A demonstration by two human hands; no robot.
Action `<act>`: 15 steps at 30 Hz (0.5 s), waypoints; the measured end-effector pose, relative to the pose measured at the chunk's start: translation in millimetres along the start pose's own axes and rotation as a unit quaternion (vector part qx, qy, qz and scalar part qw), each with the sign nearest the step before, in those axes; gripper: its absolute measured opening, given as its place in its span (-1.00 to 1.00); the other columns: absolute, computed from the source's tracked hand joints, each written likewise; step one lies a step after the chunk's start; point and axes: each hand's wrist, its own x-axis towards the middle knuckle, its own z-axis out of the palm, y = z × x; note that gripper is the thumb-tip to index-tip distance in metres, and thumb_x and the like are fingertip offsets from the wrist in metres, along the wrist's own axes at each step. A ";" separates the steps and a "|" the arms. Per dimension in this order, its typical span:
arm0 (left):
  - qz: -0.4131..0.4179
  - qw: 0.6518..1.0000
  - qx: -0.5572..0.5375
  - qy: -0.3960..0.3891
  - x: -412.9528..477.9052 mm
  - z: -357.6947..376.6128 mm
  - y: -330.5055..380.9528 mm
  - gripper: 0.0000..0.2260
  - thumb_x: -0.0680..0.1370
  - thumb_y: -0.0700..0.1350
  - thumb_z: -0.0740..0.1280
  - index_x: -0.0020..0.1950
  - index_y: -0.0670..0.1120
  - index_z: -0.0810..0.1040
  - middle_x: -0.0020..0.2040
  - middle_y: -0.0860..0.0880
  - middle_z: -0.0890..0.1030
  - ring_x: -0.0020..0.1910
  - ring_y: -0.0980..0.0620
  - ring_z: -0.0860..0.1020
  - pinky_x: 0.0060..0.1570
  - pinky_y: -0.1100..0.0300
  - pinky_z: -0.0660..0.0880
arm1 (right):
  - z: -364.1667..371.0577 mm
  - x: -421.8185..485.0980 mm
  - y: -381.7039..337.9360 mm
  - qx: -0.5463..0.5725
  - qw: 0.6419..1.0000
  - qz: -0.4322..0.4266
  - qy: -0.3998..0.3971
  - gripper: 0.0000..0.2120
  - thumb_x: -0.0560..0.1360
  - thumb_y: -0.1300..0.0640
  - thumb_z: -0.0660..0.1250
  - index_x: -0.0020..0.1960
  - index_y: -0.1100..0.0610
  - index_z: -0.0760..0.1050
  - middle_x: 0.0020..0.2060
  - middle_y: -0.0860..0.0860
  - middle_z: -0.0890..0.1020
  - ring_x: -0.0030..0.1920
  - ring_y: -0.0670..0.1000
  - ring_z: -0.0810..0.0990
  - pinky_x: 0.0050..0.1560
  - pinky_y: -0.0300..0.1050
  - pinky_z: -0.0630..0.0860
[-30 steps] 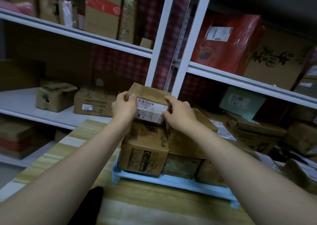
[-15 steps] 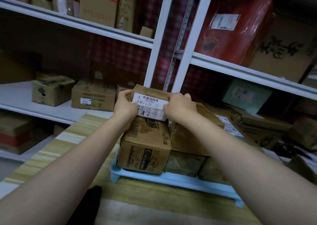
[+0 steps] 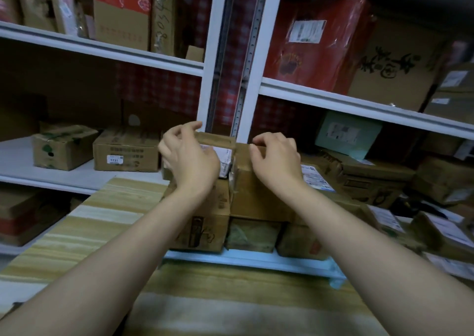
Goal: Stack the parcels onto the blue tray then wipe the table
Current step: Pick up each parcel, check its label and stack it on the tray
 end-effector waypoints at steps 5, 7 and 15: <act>0.086 0.989 -0.032 -0.120 -55.0 38.3 46.8 -0.75 0.53 -0.07 0.35 0.20 0.10 0.49 0.19 -0.03 0.49 0.24 -0.07 0.44 0.29 -0.03 0.37 | -29.1 -29.8 61.8 0.042 0.993 0.069 0.091 -0.85 0.58 0.01 0.28 0.09 0.03 0.54 0.12 0.05 0.57 0.23 0.14 0.44 0.21 0.10 0.42; 0.101 0.977 -0.056 -0.181 -83.4 58.0 64.2 -0.89 0.54 -0.03 0.36 0.05 0.10 0.53 0.03 0.04 0.58 0.06 0.01 0.55 0.07 0.13 0.45 | -43.6 -44.1 97.0 0.043 0.989 0.103 0.095 -0.92 0.57 0.03 0.30 -0.03 0.01 0.53 0.06 0.07 0.60 0.18 0.16 0.49 0.16 0.06 0.43; 0.060 0.923 -0.062 -0.376 -193.0 142.3 92.4 -0.74 0.58 0.08 0.29 -0.28 0.08 0.56 -0.27 0.13 0.64 -0.15 0.04 0.61 -0.03 0.07 0.55 | -100.7 -116.8 255.1 0.017 0.933 0.357 0.026 -0.73 0.62 -0.05 0.22 0.17 0.08 0.56 0.22 0.16 0.57 0.27 0.22 0.48 0.24 0.05 0.43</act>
